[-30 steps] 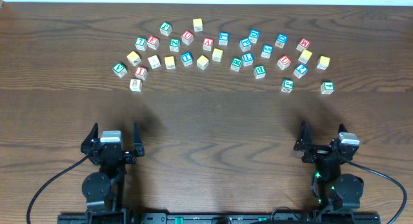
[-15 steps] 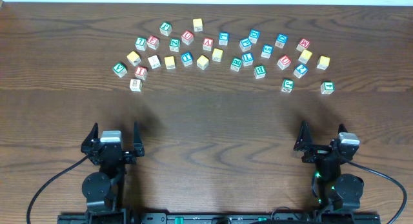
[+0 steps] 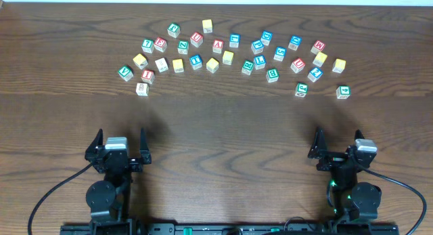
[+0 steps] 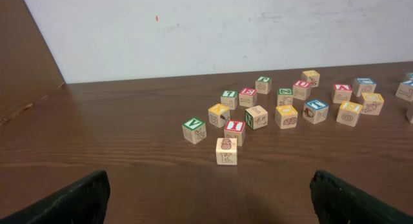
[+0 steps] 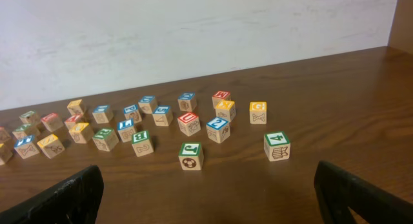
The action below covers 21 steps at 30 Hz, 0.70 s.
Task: Spell out AI2
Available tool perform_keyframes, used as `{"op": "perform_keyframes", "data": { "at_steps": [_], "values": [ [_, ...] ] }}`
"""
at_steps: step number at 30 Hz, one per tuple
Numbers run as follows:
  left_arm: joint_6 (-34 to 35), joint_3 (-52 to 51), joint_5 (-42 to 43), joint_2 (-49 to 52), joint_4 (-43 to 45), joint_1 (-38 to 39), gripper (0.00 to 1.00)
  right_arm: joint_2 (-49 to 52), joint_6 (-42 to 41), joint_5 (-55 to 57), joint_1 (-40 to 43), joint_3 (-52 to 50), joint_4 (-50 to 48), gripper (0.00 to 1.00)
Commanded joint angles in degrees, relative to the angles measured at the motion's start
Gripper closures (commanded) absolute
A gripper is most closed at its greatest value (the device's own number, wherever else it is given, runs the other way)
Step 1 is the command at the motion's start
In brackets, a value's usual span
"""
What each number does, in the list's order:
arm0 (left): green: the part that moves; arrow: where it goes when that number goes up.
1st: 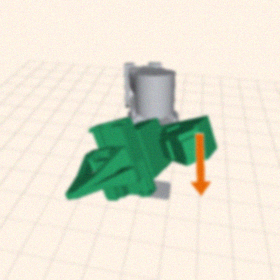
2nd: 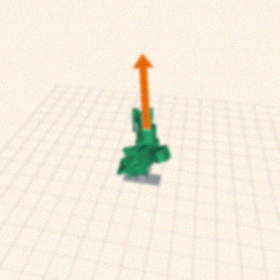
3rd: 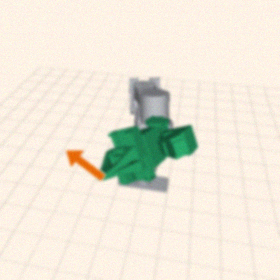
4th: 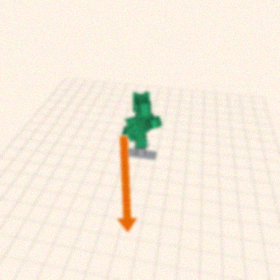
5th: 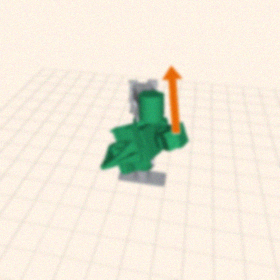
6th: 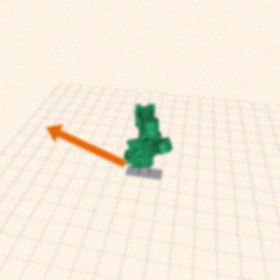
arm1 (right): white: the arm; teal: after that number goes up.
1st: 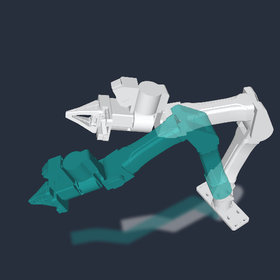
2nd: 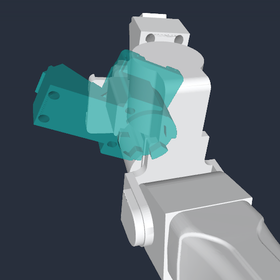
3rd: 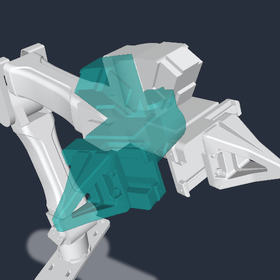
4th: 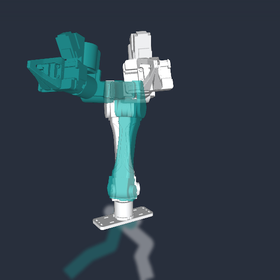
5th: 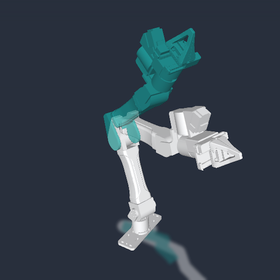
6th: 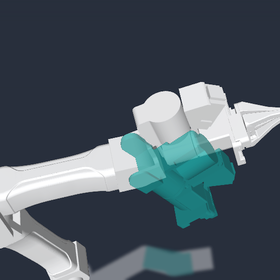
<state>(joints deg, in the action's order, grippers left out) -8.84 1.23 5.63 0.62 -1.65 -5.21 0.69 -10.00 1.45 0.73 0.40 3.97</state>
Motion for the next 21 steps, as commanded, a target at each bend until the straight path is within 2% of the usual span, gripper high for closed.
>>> {"op": "perform_keyframes", "data": {
  "at_steps": [1,15,21],
  "values": [
    [0.5,-1.0,0.4,-0.3,-1.9,-0.2,0.03,-0.3,-0.2,-0.1,0.3,-0.1,0.2,0.01],
    [0.5,-1.0,0.4,-0.3,-1.9,-0.2,0.03,-0.3,-0.1,0.3,0.3,-0.1,0.0,0.01],
    [0.5,-1.0,0.3,-0.3,-1.8,-0.2,0.02,-0.3,2.4,0.3,0.3,-0.1,-0.6,0.01]
  ]
}}
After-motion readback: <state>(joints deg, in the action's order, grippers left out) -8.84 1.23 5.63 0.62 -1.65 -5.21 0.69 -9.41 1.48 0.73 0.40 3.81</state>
